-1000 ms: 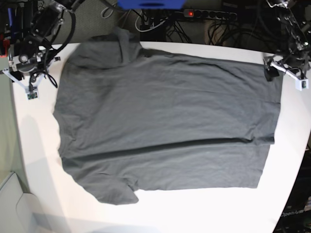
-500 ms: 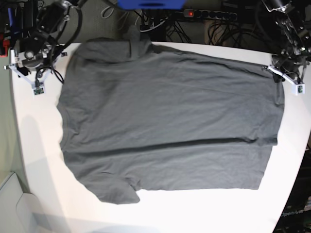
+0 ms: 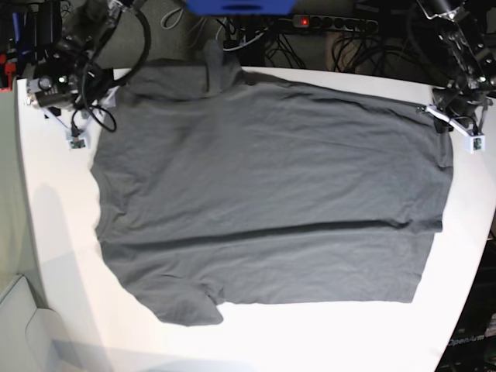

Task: Layout the t-shirt on the table in an organized manner, then fold the t-shirt properly
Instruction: 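Drag the shirt's collar corners with both grippers away from the hem, then grasp the shirt's collar-side edge with the right gripper and lift it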

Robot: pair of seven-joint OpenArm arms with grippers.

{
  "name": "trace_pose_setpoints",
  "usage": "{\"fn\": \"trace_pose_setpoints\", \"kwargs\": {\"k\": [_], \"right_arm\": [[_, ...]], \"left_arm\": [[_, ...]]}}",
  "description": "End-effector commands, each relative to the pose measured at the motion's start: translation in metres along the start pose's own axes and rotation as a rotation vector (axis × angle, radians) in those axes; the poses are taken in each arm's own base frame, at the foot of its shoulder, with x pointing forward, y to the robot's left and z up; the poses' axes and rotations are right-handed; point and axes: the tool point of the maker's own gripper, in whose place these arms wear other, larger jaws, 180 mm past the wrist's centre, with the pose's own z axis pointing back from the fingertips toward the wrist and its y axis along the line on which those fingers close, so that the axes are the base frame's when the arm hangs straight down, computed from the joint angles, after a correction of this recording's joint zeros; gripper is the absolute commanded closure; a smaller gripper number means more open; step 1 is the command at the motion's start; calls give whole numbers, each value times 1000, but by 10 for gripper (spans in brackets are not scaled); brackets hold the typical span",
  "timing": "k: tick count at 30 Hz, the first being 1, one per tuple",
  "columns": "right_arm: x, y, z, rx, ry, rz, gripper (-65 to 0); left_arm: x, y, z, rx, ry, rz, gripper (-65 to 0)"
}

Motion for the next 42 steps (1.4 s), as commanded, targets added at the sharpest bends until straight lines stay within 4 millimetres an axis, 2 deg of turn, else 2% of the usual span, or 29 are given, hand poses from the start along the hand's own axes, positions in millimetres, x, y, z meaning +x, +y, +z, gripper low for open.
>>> {"fn": "trace_pose_setpoints", "kwargs": {"k": [1,6,9,13,16,20,25,29,36,42], "right_arm": [[11,-3,6,0,-42,-10,-398],[23,21,7,133,-118,-28,-398],[21,30,8,180,-134,-32,-397],[-3,19,4,162,-88,-82,-399],[-15,18,3,161,-62,-87,-399],[-17,20,3,164,-57,-83,-400],[-12,39,7,272,-120,-99,-397],[-14,42,6,284,-116,-102,-396],[-34,53,-8,333,-44,-119,-396],[-38,56,-12,346,-32,-124,-396]], "left_arm": [[-7,2,1,7,43,-21,-82],[-7,3,1,8,43,-20,-82],[-8,3,1,8,46,-20,-82],[-8,3,1,9,46,-19,-82],[-8,3,1,9,46,-19,-82],[-8,3,1,9,44,-19,-82],[-8,3,1,9,44,-19,-82],[-8,3,1,9,46,-19,-82],[-10,3,2,10,49,-19,-82],[-10,3,2,10,49,-19,-82]]}}
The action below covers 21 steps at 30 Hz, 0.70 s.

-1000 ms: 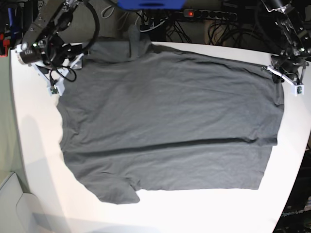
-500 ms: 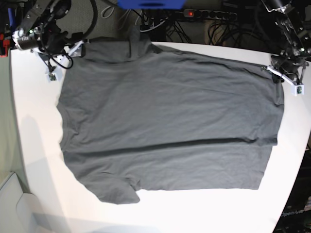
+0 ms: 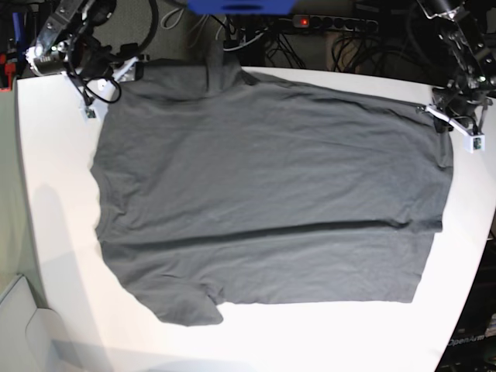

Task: Layout the t-shirt on the table in an organized manner, then fold the t-shirt properly
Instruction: 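Grasp the shirt's collar-side edge with the right gripper and lift it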

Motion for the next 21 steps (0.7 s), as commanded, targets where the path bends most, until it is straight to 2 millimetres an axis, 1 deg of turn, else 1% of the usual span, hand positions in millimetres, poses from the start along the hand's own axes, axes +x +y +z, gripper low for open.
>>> {"fn": "trace_pose_setpoints", "kwargs": {"k": [1,9,14,17,21], "right_arm": [[1,-1,1,1,-5,-3,-396],[-14,6,-18,57,54,-35,-395],[-15,7,-19,63,59,-38,-389],[-15,9,-20,67,62,-31,-349],[-12,23,-24,98,69,17,-285]], "left_arm": [[-9,3,1,10,49,-20,-82],[-10,3,2,10,51,-20,-82],[-11,4,2,10,52,-20,-82],[-11,4,2,10,52,-20,-82],[-9,3,2,10,50,-21,-82]]}}
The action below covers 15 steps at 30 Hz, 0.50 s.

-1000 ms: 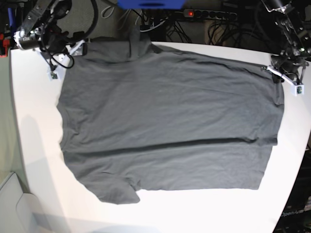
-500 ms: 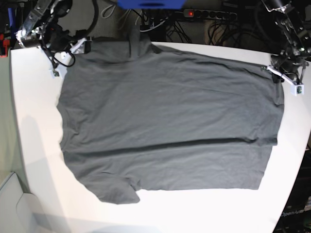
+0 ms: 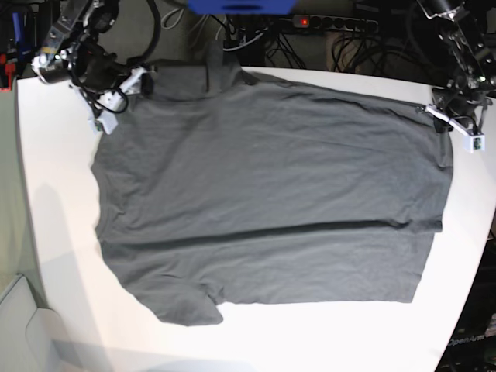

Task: Layout the t-shirt on the table in an organized manner, then fold the t-shirt properly
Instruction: 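Grasp the shirt's collar-side edge with the right gripper and lift it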

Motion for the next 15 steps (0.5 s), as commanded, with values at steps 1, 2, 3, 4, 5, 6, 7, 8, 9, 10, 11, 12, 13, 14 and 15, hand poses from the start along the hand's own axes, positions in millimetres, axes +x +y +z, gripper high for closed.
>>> {"fn": "trace_pose_setpoints", "kwargs": {"k": [1,2,3,4,5,6,7,8,9,10,11,12,13,14,15], "right_arm": [[-29,0,-4,-11,124,-7,-273],[-28,2,-5,-7,125,0,-264],[-27,4,-6,-2,125,7,-256],[-26,6,-6,2,126,12,-247],[-26,6,-6,3,124,14,-235],[-25,6,-6,3,123,14,-220],[-24,6,-6,3,120,15,-202],[-23,6,-6,3,118,15,-183],[-22,6,-6,3,117,16,-158],[-22,6,-6,2,115,16,-130],[-21,6,-6,2,114,17,-105],[-17,6,-7,2,105,19,-75],[-13,6,-7,2,98,21,-52],[-12,6,-7,2,95,22,-31],[-10,6,-6,1,91,24,-14]], "left_arm": [[-9,4,2,11,51,-23,-82],[-9,4,2,11,51,-23,-82],[-9,3,2,11,49,-23,-82],[-9,3,2,11,49,-23,-82],[-9,3,2,11,49,-23,-82],[-9,3,2,11,49,-23,-82],[-8,3,2,11,48,-24,-82],[-8,3,2,11,48,-24,-82],[-8,4,2,12,47,-23,-82],[-8,4,2,12,47,-23,-82],[-8,4,2,12,46,-23,-82],[-7,4,3,14,45,-25,-82],[-6,4,3,14,45,-26,-81],[-5,4,4,13,43,-24,-81],[-2,4,6,16,33,-30,-81]]}}
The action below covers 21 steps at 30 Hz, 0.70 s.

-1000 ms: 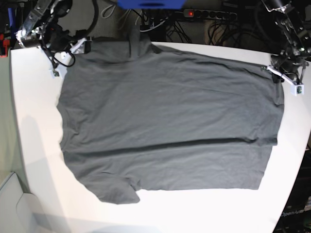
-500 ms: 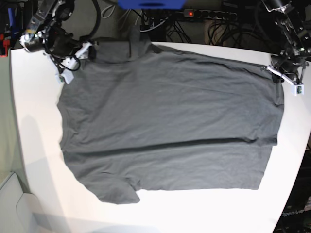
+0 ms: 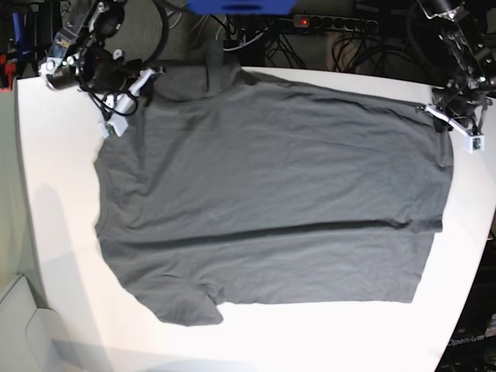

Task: Layout the t-shirt on the table in an organized manner, then fold the t-shirt properly
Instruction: 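Grasp the shirt's collar-side edge with the right gripper and lift it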

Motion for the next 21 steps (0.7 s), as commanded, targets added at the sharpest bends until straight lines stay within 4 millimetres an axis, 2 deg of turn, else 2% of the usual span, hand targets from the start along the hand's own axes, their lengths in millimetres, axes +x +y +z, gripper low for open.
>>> {"fn": "trace_pose_setpoints", "kwargs": {"k": [1,3,7,12,21], "right_arm": [[-12,-2,-1,-19,58,-3,-6],[-11,-3,0,-22,59,-3,-4],[5,-4,9,-46,14,20,-4],[36,-7,27,-92,-79,60,-4],[77,-10,41,-123,-179,95,-2]], "left_arm": [[1,4,5,16,16,-29,-80],[9,3,9,17,-5,-43,-80],[21,-5,14,19,-44,-63,-80],[31,-9,27,32,-40,-104,-80],[55,-13,45,60,-73,-164,-80]]}}
